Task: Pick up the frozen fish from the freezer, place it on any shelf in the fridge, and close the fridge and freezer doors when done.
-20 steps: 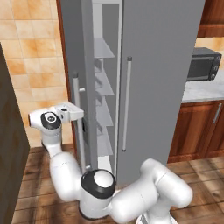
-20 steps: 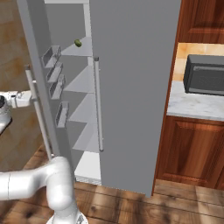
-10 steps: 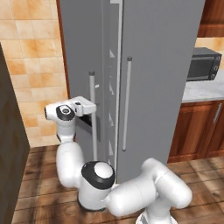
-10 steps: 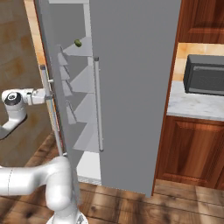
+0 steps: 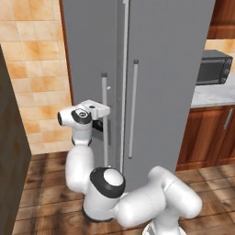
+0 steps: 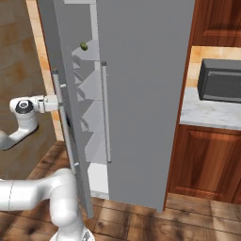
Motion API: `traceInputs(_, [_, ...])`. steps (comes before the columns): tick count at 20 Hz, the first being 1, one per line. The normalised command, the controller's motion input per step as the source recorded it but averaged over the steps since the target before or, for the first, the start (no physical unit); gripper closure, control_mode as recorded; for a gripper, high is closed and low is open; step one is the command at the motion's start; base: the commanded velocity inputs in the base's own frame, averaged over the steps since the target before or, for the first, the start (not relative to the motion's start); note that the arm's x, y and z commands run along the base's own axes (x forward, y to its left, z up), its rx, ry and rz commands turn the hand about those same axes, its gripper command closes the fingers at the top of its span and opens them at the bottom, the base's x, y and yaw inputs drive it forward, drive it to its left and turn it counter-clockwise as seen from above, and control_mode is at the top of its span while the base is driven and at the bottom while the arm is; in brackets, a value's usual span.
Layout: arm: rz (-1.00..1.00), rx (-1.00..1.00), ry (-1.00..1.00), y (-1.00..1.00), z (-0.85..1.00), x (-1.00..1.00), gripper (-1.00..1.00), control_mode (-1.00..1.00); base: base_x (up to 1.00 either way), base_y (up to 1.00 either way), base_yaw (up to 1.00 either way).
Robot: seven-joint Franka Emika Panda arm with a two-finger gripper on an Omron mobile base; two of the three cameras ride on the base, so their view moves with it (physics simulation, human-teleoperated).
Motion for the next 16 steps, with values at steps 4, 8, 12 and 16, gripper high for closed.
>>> traceInputs(4, [0.0, 0.0, 0.0, -0.69, 0.0, 0.41, -1.0, -1.0, 0.0, 0.0, 0.0])
traceInputs(8, [0.0, 0.0, 0.0, -0.53, 0.0, 0.45, -1.0, -1.0, 0.0, 0.0, 0.0])
traceInputs(12, [0.0, 0.0, 0.0, -0.56, 0.0, 0.46, -1.0, -1.0, 0.0, 0.0, 0.0])
traceInputs(16, [0.0, 0.0, 0.0, -0.51, 0.01, 0.47, -1.0, -1.0, 0.0, 0.0, 0.0])
